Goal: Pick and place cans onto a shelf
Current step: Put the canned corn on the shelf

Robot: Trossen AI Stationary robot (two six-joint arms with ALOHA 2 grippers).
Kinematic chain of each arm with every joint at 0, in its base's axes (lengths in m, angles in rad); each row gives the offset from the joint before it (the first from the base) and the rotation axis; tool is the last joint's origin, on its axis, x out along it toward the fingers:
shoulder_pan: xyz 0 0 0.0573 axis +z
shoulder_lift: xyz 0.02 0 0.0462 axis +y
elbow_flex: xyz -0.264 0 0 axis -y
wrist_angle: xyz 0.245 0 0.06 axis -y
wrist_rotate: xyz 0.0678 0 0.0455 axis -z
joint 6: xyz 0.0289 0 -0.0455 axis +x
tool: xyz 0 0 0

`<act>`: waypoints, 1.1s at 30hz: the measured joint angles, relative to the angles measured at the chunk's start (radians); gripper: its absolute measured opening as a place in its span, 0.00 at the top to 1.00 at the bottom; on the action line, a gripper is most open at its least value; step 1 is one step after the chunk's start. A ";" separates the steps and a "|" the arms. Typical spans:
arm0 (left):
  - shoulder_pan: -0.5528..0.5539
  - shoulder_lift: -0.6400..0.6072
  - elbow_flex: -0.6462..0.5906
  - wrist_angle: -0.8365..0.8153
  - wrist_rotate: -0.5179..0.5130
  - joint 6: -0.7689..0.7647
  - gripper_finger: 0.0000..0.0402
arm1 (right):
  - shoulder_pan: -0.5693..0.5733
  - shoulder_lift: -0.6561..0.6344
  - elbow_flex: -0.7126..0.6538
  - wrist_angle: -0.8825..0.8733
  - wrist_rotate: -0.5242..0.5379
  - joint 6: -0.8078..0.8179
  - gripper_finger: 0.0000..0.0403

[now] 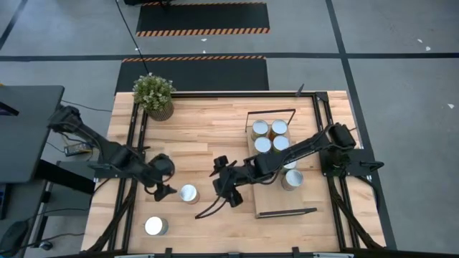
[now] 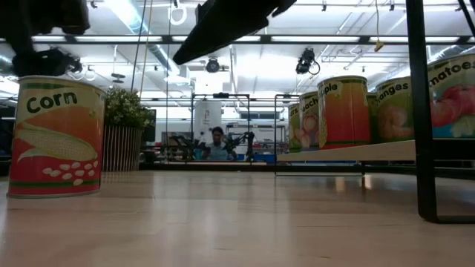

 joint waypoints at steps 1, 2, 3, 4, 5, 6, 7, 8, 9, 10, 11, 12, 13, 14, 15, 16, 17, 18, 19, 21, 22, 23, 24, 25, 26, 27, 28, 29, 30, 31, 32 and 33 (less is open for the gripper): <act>-0.007 0.012 0.001 0.000 0.029 -0.027 0.03 | -0.003 -0.002 0.000 -0.001 0.002 -0.015 0.12; -0.015 0.026 0.001 0.000 0.052 -0.056 0.03 | -0.006 -0.004 0.000 0.001 0.003 -0.032 0.12; -0.021 0.042 0.001 0.001 0.067 -0.085 0.03 | -0.008 -0.006 0.000 0.002 0.006 -0.046 0.12; -0.029 0.058 0.001 0.000 0.071 -0.112 0.03 | -0.008 -0.006 0.000 0.002 0.006 -0.054 0.12; -0.035 0.075 0.001 -0.001 0.071 -0.139 0.03 | -0.008 -0.006 0.000 0.001 0.006 -0.057 0.12; -0.040 0.095 0.001 -0.001 0.064 -0.158 0.03 | -0.008 -0.003 0.000 0.001 0.004 -0.058 0.12; -0.042 0.118 0.001 -0.002 0.049 -0.172 0.03 | -0.011 0.001 0.001 0.006 0.002 -0.056 0.12; -0.042 0.142 0.001 -0.002 0.031 -0.181 0.03 | -0.011 0.003 0.001 0.004 0.003 -0.049 0.12; -0.042 0.166 0.001 -0.001 0.013 -0.190 0.03 | -0.012 0.006 0.000 -0.001 0.003 -0.038 0.12; -0.041 0.192 0.001 0.005 -0.002 -0.199 0.03 | -0.012 0.014 0.000 0.007 0.003 -0.032 0.12; -0.039 0.216 0.001 0.009 -0.018 -0.202 0.03 | -0.012 0.018 0.001 0.012 0.010 -0.025 0.12; -0.036 0.240 0.001 0.015 -0.032 -0.204 0.03 | -0.012 0.020 0.000 0.002 0.025 -0.021 0.12; -0.031 0.266 0.001 0.028 -0.039 -0.204 0.03 | -0.009 0.020 -0.001 -0.007 0.032 -0.018 0.12; -0.026 0.289 0.001 0.051 -0.042 -0.201 0.03 | -0.004 0.020 -0.001 -0.007 0.036 -0.017 0.12; -0.022 0.309 0.001 0.075 -0.043 -0.194 0.03 | 0.001 0.019 -0.002 -0.005 0.036 -0.018 0.12; -0.020 0.325 0.001 0.100 -0.046 -0.177 0.03 | 0.007 0.019 -0.004 -0.004 0.036 -0.020 0.12; -0.017 0.343 0.001 0.138 -0.058 -0.163 0.03 | 0.011 0.019 -0.005 -0.010 0.039 -0.022 0.12; -0.013 0.360 0.001 0.174 -0.074 -0.146 0.03 | 0.015 0.019 -0.006 -0.017 0.045 -0.022 0.12; -0.006 0.374 0.001 0.199 -0.084 -0.125 0.03 | 0.018 0.019 -0.006 -0.021 0.052 -0.022 0.12; 0.009 0.404 0.001 0.252 -0.106 -0.102 0.03 | 0.022 0.017 -0.006 -0.027 0.061 -0.024 0.12; 0.016 0.416 0.001 0.270 -0.119 -0.097 0.03 | 0.022 0.017 -0.006 -0.036 0.063 -0.024 0.12; 0.022 0.429 0.001 0.283 -0.131 -0.094 0.03 | 0.023 0.017 -0.006 -0.046 0.067 -0.023 0.12; 0.026 0.442 0.001 0.303 -0.148 -0.088 0.03 | 0.026 0.017 -0.006 -0.055 0.074 -0.019 0.12; 0.030 0.455 0.001 0.325 -0.161 -0.077 0.03 | 0.029 0.017 -0.006 -0.063 0.083 -0.017 0.12; 0.035 0.467 0.001 0.346 -0.176 -0.066 0.03 | 0.032 0.016 -0.006 -0.072 0.086 -0.016 0.12; 0.039 0.481 0.001 0.375 -0.187 -0.045 0.03 | 0.035 0.016 -0.006 -0.081 0.086 -0.016 0.12; 0.045 0.495 0.001 0.406 -0.195 -0.026 0.03 | 0.035 0.016 -0.006 -0.091 0.087 -0.017 0.12; 0.052 0.507 0.001 0.441 -0.203 -0.002 0.03 | 0.035 0.016 -0.006 -0.098 0.086 -0.019 0.12; 0.060 0.521 0.001 0.477 -0.209 0.023 0.03 | 0.035 0.016 -0.006 -0.101 0.086 -0.022 0.12; 0.070 0.534 0.001 0.512 -0.211 0.047 0.03 | 0.035 0.016 -0.006 -0.099 0.086 -0.023 0.12; 0.079 0.547 0.001 0.543 -0.214 0.072 0.03 | 0.031 0.016 -0.006 -0.095 0.086 -0.024 0.12; 0.087 0.560 0.001 0.577 -0.215 0.096 0.03 | 0.027 0.016 -0.006 -0.092 0.085 -0.029 0.12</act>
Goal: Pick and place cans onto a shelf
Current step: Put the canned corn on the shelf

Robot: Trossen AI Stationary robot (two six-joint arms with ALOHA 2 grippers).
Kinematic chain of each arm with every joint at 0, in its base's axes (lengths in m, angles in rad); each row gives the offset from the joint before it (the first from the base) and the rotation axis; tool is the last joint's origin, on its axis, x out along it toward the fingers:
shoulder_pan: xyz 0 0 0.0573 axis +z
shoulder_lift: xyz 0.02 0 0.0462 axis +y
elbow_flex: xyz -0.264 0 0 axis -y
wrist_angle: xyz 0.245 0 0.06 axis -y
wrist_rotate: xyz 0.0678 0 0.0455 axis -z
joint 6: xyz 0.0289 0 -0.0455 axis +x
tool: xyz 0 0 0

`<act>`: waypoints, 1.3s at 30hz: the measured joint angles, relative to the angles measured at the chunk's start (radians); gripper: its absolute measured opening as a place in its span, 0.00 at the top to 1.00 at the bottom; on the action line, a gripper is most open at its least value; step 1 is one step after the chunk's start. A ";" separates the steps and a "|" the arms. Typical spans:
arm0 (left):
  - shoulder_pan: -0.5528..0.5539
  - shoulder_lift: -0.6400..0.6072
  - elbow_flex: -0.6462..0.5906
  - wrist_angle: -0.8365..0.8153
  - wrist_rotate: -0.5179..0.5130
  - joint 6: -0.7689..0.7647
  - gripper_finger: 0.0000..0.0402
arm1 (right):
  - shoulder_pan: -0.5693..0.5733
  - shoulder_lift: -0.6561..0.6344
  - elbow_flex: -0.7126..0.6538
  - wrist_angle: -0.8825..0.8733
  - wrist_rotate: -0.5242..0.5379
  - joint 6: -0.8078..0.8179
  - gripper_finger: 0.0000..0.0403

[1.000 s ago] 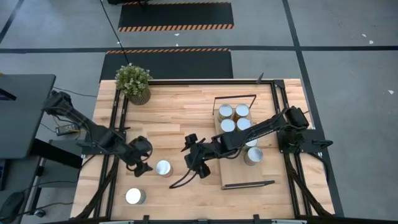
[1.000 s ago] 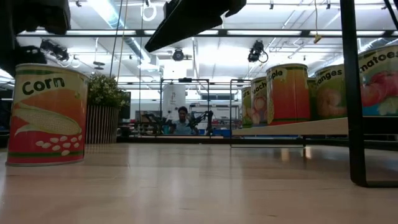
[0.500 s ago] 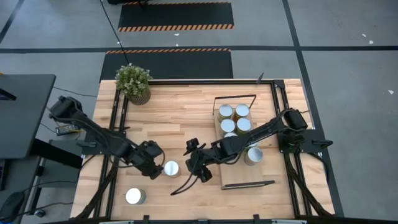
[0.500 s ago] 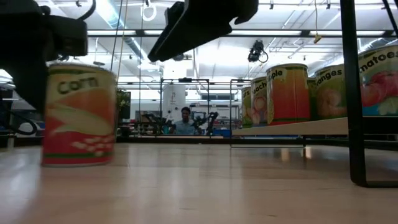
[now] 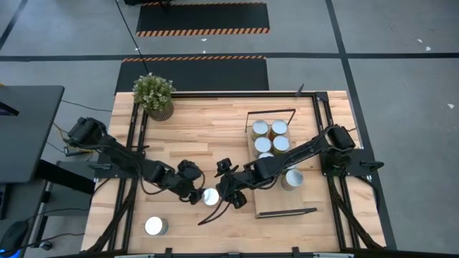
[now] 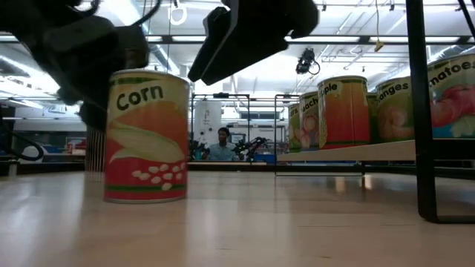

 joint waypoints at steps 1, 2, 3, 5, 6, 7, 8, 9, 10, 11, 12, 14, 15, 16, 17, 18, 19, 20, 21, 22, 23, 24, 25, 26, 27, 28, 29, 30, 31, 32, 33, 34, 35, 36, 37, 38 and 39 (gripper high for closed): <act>0.008 0.012 0.000 0.028 -0.002 0.022 0.03 | -0.003 0.000 0.000 0.007 -0.002 -0.001 0.12; 0.015 0.024 0.000 0.046 -0.005 0.043 0.03 | -0.007 0.000 0.000 0.015 -0.006 -0.001 0.12; 0.023 0.037 0.000 0.070 -0.008 0.060 0.03 | -0.010 0.000 0.000 0.016 -0.005 -0.001 0.12; 0.035 0.059 0.000 0.093 -0.021 0.090 0.03 | -0.014 0.000 0.000 0.014 -0.005 0.007 0.12; 0.041 0.071 0.000 0.111 -0.028 0.101 0.03 | -0.015 0.000 0.000 0.013 -0.006 0.012 0.12; 0.046 0.082 0.000 0.129 -0.036 0.119 0.03 | -0.012 0.000 0.000 0.014 -0.006 0.018 0.12; 0.049 0.091 0.000 0.137 -0.044 0.128 0.03 | -0.010 0.000 0.000 0.014 -0.007 0.027 0.12; 0.053 0.101 -0.001 0.152 -0.052 0.141 0.03 | -0.007 0.000 0.000 0.013 -0.010 0.037 0.12; 0.056 0.110 -0.001 0.171 -0.054 0.148 0.03 | -0.006 0.001 0.000 0.013 -0.020 0.046 0.12; 0.058 0.118 -0.001 0.184 -0.056 0.154 0.03 | -0.006 0.002 0.000 0.011 -0.034 0.059 0.12; 0.061 0.125 -0.001 0.198 -0.055 0.162 0.03 | -0.006 0.002 0.000 0.004 -0.043 0.075 0.12; 0.062 0.127 -0.001 0.200 -0.043 0.180 0.03 | -0.004 0.001 0.000 -0.029 -0.037 0.099 0.12; 0.062 0.125 0.000 0.194 -0.030 0.191 0.03 | -0.003 -0.004 0.000 -0.058 -0.016 0.101 0.12; 0.062 0.115 -0.001 0.173 -0.017 0.201 0.03 | -0.001 -0.012 -0.001 -0.079 0.007 0.102 0.12; 0.062 0.101 -0.002 0.157 -0.005 0.214 0.03 | 0.000 -0.022 -0.002 -0.087 0.027 0.102 0.12; 0.062 0.085 -0.002 0.154 0.011 0.226 0.03 | 0.002 -0.034 -0.002 -0.091 0.039 0.100 0.12; 0.062 0.067 -0.001 0.147 0.025 0.242 0.03 | 0.005 -0.046 -0.001 -0.098 0.042 0.100 0.12; 0.059 0.047 -0.001 0.134 0.042 0.256 0.03 | 0.008 -0.055 0.000 -0.106 0.042 0.100 0.12; 0.055 0.030 -0.001 0.119 0.063 0.274 0.03 | 0.012 -0.061 0.000 -0.116 0.041 0.101 0.12; 0.049 0.013 -0.001 0.102 0.086 0.286 0.03 | 0.016 -0.065 0.000 -0.125 0.036 0.107 0.12; 0.043 -0.002 -0.001 0.093 0.119 0.306 0.03 | 0.020 -0.066 0.000 -0.136 0.027 0.121 0.12; 0.035 -0.014 -0.001 0.086 0.154 0.318 0.03 | 0.025 -0.066 0.000 -0.140 0.022 0.137 0.12; 0.027 -0.026 -0.001 0.072 0.183 0.325 0.03 | 0.031 -0.066 0.000 -0.140 0.020 0.154 0.12; 0.018 -0.033 -0.001 0.065 0.201 0.327 0.03 | 0.037 -0.066 0.000 -0.143 0.020 0.169 0.12; 0.010 -0.035 -0.001 0.063 0.208 0.327 0.03 | 0.042 -0.065 0.000 -0.145 0.020 0.182 0.12; 0.002 -0.034 -0.001 0.061 0.208 0.327 0.03 | 0.049 -0.059 0.000 -0.140 0.021 0.195 0.12; -0.006 -0.033 -0.001 0.058 0.203 0.327 0.03 | 0.054 -0.052 0.000 -0.132 0.027 0.205 0.12; -0.014 -0.030 -0.001 0.062 0.195 0.326 0.03 | 0.060 -0.047 0.000 -0.134 0.034 0.213 0.12; -0.019 -0.023 -0.001 0.071 0.186 0.326 0.03 | 0.066 -0.046 -0.006 -0.140 0.040 0.222 0.12; -0.023 -0.012 0.000 0.077 0.178 0.325 0.03 | 0.072 -0.046 -0.012 -0.138 0.041 0.229 0.12; -0.030 -0.004 0.000 0.076 0.163 0.325 0.03 | 0.077 -0.047 -0.016 -0.130 0.041 0.236 0.12; -0.036 0.003 -0.001 0.080 0.147 0.325 0.03 | 0.083 -0.047 -0.018 -0.127 0.041 0.242 0.12; -0.041 0.012 -0.001 0.101 0.137 0.328 0.03 | 0.089 -0.047 -0.018 -0.129 0.041 0.244 0.12; -0.044 0.024 0.000 0.130 0.136 0.333 0.03 | 0.095 -0.047 -0.019 -0.129 0.039 0.243 0.12; -0.044 0.032 0.000 0.148 0.137 0.339 0.03 | 0.100 -0.047 -0.019 -0.126 0.030 0.238 0.12; -0.044 0.039 0.000 0.161 0.137 0.352 0.03 | 0.106 -0.047 -0.019 -0.126 0.022 0.231 0.12; -0.043 0.047 0.000 0.186 0.138 0.356 0.03 | 0.109 -0.047 -0.019 -0.131 0.017 0.227 0.12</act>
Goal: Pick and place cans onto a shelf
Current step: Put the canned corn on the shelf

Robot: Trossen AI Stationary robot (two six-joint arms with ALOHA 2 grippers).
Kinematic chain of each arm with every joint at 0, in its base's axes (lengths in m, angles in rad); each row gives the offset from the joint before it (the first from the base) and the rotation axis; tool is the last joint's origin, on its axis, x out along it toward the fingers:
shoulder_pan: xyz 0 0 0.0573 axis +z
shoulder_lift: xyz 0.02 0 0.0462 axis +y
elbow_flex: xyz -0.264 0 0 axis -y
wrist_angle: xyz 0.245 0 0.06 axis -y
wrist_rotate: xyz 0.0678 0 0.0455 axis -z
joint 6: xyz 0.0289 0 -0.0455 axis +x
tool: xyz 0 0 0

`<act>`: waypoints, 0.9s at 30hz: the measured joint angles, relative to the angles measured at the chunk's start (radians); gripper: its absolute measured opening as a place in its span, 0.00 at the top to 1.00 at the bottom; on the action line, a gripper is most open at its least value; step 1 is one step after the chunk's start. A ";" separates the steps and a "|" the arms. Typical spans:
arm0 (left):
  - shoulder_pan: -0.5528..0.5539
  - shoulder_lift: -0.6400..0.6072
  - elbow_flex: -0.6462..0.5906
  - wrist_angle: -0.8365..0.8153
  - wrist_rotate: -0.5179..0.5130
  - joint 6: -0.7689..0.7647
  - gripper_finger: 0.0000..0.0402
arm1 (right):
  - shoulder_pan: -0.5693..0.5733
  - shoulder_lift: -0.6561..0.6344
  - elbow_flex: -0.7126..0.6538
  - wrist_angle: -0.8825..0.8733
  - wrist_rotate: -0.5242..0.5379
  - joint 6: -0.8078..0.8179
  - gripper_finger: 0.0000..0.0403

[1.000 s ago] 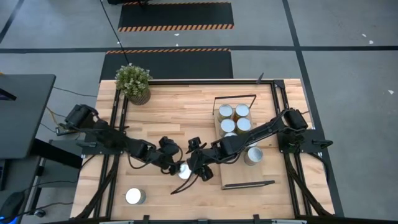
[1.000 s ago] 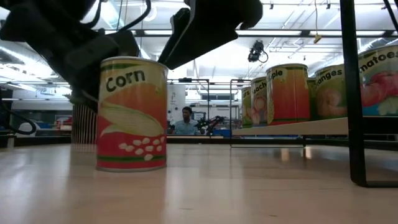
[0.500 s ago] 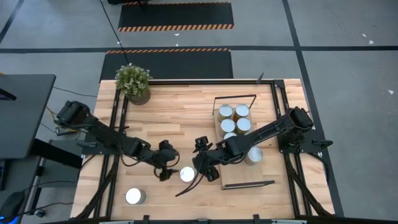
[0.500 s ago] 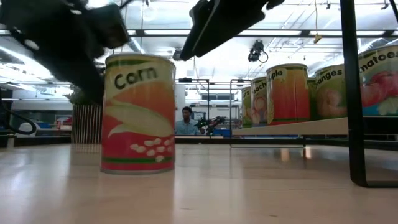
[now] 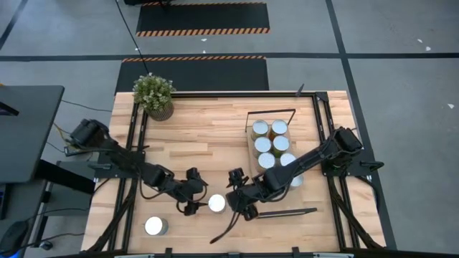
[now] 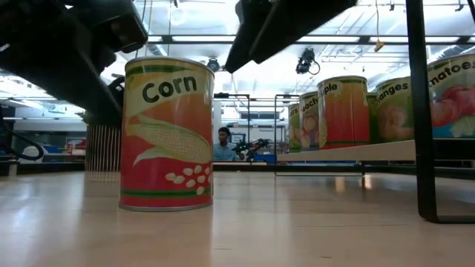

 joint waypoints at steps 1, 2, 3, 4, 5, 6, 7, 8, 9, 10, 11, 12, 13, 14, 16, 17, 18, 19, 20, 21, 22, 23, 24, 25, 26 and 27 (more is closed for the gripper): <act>0.000 0.007 0.000 0.022 0.000 0.003 0.03 | 0.003 0.000 0.000 -0.008 -0.001 0.000 0.12; 0.000 0.014 0.000 0.035 0.000 0.009 0.03 | 0.004 0.000 0.000 -0.013 -0.001 0.005 0.12; 0.001 0.023 0.000 0.049 -0.002 0.018 0.03 | 0.005 0.000 0.000 -0.016 -0.003 0.014 0.12; 0.000 0.033 0.000 0.071 -0.002 0.024 0.03 | 0.005 0.000 0.004 -0.032 -0.005 0.028 0.12; 0.000 0.043 0.000 0.087 -0.007 0.027 0.03 | 0.005 0.000 0.006 -0.051 -0.008 0.040 0.12; 0.000 0.051 0.000 0.103 -0.014 0.028 0.03 | 0.004 -0.001 0.006 -0.069 -0.007 0.050 0.12; 0.000 0.061 0.000 0.125 -0.019 0.030 0.03 | 0.003 -0.001 0.006 -0.089 -0.007 0.058 0.12; 0.000 0.071 0.000 0.143 -0.031 0.034 0.03 | 0.002 -0.001 0.006 -0.098 -0.007 0.068 0.12; 0.000 0.079 0.000 0.154 -0.051 0.035 0.03 | 0.000 -0.001 0.006 -0.100 -0.009 0.076 0.12; 0.000 0.085 0.000 0.166 -0.079 0.035 0.03 | -0.001 -0.001 0.007 -0.099 -0.013 0.076 0.12; 0.001 0.090 0.000 0.180 -0.101 0.034 0.03 | -0.001 -0.001 0.007 -0.098 -0.019 0.075 0.12; 0.002 0.091 0.000 0.182 -0.109 0.031 0.03 | 0.001 -0.001 0.007 -0.098 -0.020 0.067 0.12; 0.002 0.091 0.000 0.181 -0.104 0.033 0.03 | 0.003 -0.001 0.007 -0.099 -0.020 0.058 0.12; 0.003 0.089 0.000 0.179 -0.076 0.043 0.03 | 0.004 -0.001 0.007 -0.102 -0.019 0.052 0.12; 0.002 0.078 0.000 0.173 0.006 0.053 0.03 | 0.006 -0.001 0.008 -0.113 -0.019 0.044 0.12; 0.001 0.075 0.000 0.180 0.045 0.053 0.03 | 0.006 -0.003 0.007 -0.119 -0.018 0.042 0.12; -0.001 0.075 0.000 0.186 0.074 0.048 0.03 | 0.005 -0.005 0.007 -0.124 -0.018 0.041 0.12; -0.004 0.076 0.000 0.185 0.091 0.040 0.03 | 0.005 -0.008 0.007 -0.126 -0.017 0.042 0.12; -0.009 0.076 0.000 0.186 0.090 0.029 0.03 | 0.004 -0.010 0.008 -0.124 -0.015 0.042 0.12; -0.012 0.078 0.000 0.190 0.076 0.027 0.03 | 0.002 -0.011 0.008 -0.123 -0.015 0.042 0.12; -0.016 0.084 0.000 0.199 0.043 0.027 0.03 | 0.001 -0.011 0.008 -0.122 -0.015 0.045 0.12; -0.019 0.089 0.000 0.200 0.002 0.027 0.03 | 0.001 -0.010 0.008 -0.121 -0.015 0.047 0.12; -0.025 0.093 -0.001 0.201 -0.039 0.028 0.03 | 0.001 -0.010 0.008 -0.115 -0.015 0.047 0.12; -0.028 0.095 -0.001 0.213 -0.071 0.032 0.03 | 0.001 -0.010 0.008 -0.107 -0.014 0.044 0.12; -0.030 0.101 -0.001 0.246 -0.096 0.040 0.03 | 0.001 -0.010 0.008 -0.101 -0.014 0.040 0.12; -0.030 0.107 0.001 0.277 -0.104 0.053 0.03 | -0.001 -0.010 0.008 -0.093 -0.014 0.036 0.12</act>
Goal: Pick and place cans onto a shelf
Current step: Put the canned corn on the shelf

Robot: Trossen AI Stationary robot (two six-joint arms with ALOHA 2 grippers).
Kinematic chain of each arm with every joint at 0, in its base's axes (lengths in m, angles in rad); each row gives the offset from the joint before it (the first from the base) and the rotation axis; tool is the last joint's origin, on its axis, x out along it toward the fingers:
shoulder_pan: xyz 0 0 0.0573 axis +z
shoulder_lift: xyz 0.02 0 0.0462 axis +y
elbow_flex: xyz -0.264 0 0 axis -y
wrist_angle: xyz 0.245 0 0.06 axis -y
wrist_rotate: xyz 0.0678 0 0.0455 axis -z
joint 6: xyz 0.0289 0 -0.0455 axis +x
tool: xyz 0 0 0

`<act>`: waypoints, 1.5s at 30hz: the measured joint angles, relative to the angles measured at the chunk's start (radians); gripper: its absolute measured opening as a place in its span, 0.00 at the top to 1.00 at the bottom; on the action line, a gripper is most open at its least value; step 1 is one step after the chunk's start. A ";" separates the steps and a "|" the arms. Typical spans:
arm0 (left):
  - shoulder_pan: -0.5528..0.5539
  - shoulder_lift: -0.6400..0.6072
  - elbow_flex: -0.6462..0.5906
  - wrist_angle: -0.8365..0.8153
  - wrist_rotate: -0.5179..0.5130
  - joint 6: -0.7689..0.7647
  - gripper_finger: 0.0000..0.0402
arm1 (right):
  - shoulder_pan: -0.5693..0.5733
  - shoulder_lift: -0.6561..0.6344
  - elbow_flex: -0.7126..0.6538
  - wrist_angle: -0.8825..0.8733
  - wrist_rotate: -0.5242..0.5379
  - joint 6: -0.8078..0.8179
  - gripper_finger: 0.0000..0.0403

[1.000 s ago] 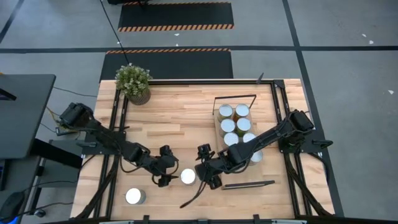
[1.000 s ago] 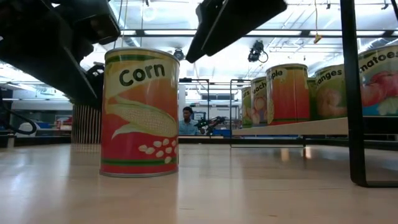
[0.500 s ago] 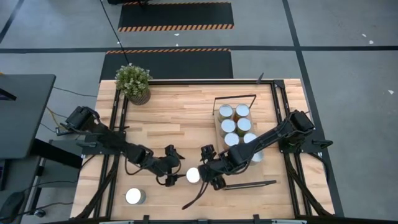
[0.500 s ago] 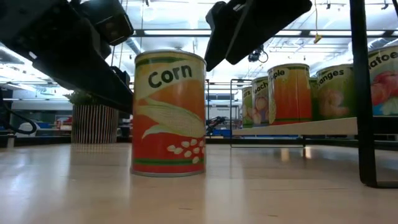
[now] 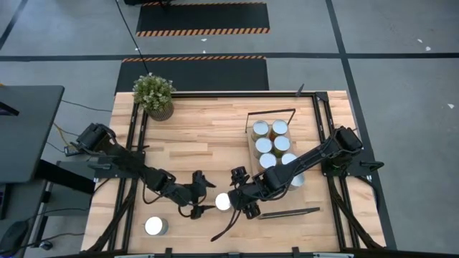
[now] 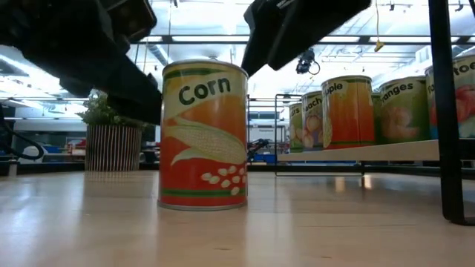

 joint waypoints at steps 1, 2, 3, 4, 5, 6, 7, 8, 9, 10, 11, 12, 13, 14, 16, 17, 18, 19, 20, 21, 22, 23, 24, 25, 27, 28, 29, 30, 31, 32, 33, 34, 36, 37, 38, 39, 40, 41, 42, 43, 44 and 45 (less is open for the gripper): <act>0.000 0.001 0.000 0.016 -0.009 0.016 0.03 | -0.003 0.000 0.000 0.013 0.000 -0.001 0.12; 0.000 0.002 -0.002 0.039 -0.016 0.027 0.03 | -0.006 0.000 0.000 0.029 0.000 -0.002 0.12; 0.000 0.008 -0.001 0.068 -0.024 0.034 0.03 | -0.009 -0.002 0.000 0.043 0.000 -0.005 0.12; 0.004 0.012 0.000 0.084 -0.041 0.039 0.03 | -0.014 -0.004 0.000 0.053 0.000 -0.010 0.12; 0.005 0.012 -0.001 0.086 -0.072 0.043 0.03 | -0.019 -0.005 0.000 0.063 0.000 -0.015 0.12; 0.005 0.012 -0.001 0.091 -0.105 0.041 0.03 | -0.024 -0.008 0.000 0.070 0.000 -0.019 0.12; 0.008 0.012 -0.001 0.095 -0.138 0.032 0.03 | -0.027 -0.011 0.000 0.067 0.003 -0.023 0.12; 0.011 0.012 -0.001 0.094 -0.165 0.030 0.03 | -0.032 -0.015 0.000 0.064 0.015 -0.022 0.12; 0.013 0.012 -0.001 0.087 -0.179 0.028 0.03 | -0.034 -0.022 0.000 0.062 0.031 -0.022 0.12; 0.012 0.011 -0.001 0.082 -0.178 0.031 0.03 | -0.036 -0.030 0.000 0.056 0.040 -0.021 0.12; 0.012 0.009 -0.001 0.082 -0.162 0.037 0.03 | -0.038 -0.039 0.000 0.047 0.042 -0.019 0.12; 0.011 0.009 -0.001 0.087 -0.130 0.047 0.03 | -0.038 -0.046 0.000 0.043 0.042 -0.016 0.12; 0.010 0.008 -0.001 0.086 -0.100 0.048 0.03 | -0.038 -0.051 0.000 0.044 0.041 -0.014 0.12; 0.010 0.008 -0.001 0.085 -0.069 0.047 0.03 | -0.038 -0.053 0.001 0.045 0.037 -0.014 0.12; 0.009 0.009 -0.001 0.083 -0.022 0.046 0.03 | -0.037 -0.053 0.001 0.048 0.017 -0.014 0.12; 0.009 0.012 -0.001 0.081 -0.011 0.043 0.03 | -0.036 -0.053 0.001 0.055 0.000 -0.014 0.12; 0.008 0.017 -0.001 0.077 -0.009 0.037 0.03 | -0.036 -0.053 0.001 0.063 -0.015 -0.013 0.12; 0.008 0.023 -0.001 0.072 -0.008 0.034 0.03 | -0.035 -0.053 0.001 0.067 -0.026 -0.013 0.12; 0.008 0.031 -0.001 0.072 -0.009 0.031 0.03 | -0.035 -0.053 0.001 0.071 -0.038 -0.013 0.12; 0.008 0.040 -0.001 0.079 -0.009 0.026 0.03 | -0.035 -0.053 0.001 0.081 -0.041 -0.013 0.12; 0.008 0.052 -0.001 0.085 -0.009 0.020 0.03 | -0.035 -0.053 0.001 0.093 -0.042 -0.013 0.12; 0.009 0.062 -0.001 0.090 -0.009 0.015 0.03 | -0.035 -0.053 0.001 0.110 -0.042 -0.013 0.11; 0.011 0.074 -0.001 0.103 -0.011 0.006 0.03 | -0.034 -0.053 0.001 0.127 -0.047 -0.013 0.11; 0.011 0.085 -0.001 0.121 -0.016 0.003 0.03 | -0.031 -0.053 0.001 0.138 -0.052 -0.013 0.11; 0.012 0.102 -0.001 0.155 -0.042 0.000 0.03 | -0.026 -0.053 0.001 0.153 -0.055 -0.013 0.10; 0.012 0.107 -0.001 0.162 -0.057 0.001 0.03 | -0.025 -0.048 0.001 0.164 -0.056 -0.009 0.10; 0.012 0.114 -0.001 0.174 -0.071 0.001 0.03 | -0.024 -0.044 0.001 0.172 -0.056 -0.003 0.10; 0.012 0.118 -0.001 0.177 -0.084 0.001 0.03 | -0.025 -0.040 0.001 0.169 -0.056 0.001 0.10; 0.012 0.118 -0.001 0.176 -0.104 0.001 0.03 | -0.025 -0.032 0.000 0.166 -0.057 0.009 0.10; 0.014 0.118 -0.001 0.179 -0.123 0.001 0.03 | -0.026 -0.023 0.000 0.175 -0.056 0.014 0.10; 0.017 0.118 -0.001 0.183 -0.141 0.001 0.03 | -0.027 -0.018 0.000 0.172 -0.055 0.017 0.10; 0.022 0.118 -0.001 0.185 -0.159 0.001 0.03 | -0.028 -0.013 0.000 0.157 -0.050 0.019 0.10; 0.033 0.118 -0.001 0.190 -0.188 0.005 0.03 | -0.031 -0.005 0.000 0.161 -0.049 0.018 0.10; 0.041 0.118 -0.001 0.195 -0.196 0.012 0.03 | -0.032 -0.005 0.000 0.153 -0.049 0.016 0.10; 0.050 0.118 -0.001 0.200 -0.197 0.020 0.03 | -0.032 -0.005 0.000 0.149 -0.049 0.014 0.10; 0.058 0.118 -0.001 0.201 -0.197 0.023 0.03 | -0.034 -0.005 0.000 0.150 -0.050 0.012 0.10; 0.066 0.118 -0.001 0.203 -0.197 0.028 0.03 | -0.039 -0.005 0.000 0.150 -0.056 0.008 0.10; 0.072 0.118 -0.001 0.213 -0.198 0.034 0.03 | -0.043 -0.005 0.000 0.147 -0.057 0.005 0.10; 0.076 0.118 -0.001 0.225 -0.198 0.049 0.03 | -0.047 -0.005 0.000 0.139 -0.057 0.001 0.10; 0.079 0.118 -0.001 0.236 -0.196 0.055 0.03 | -0.051 -0.005 0.000 0.131 -0.057 -0.005 0.10; 0.080 0.118 -0.001 0.245 -0.194 0.062 0.03 | -0.056 -0.005 0.000 0.124 -0.057 -0.008 0.10; 0.079 0.118 -0.001 0.251 -0.191 0.073 0.03 | -0.060 -0.005 0.000 0.110 -0.057 -0.009 0.10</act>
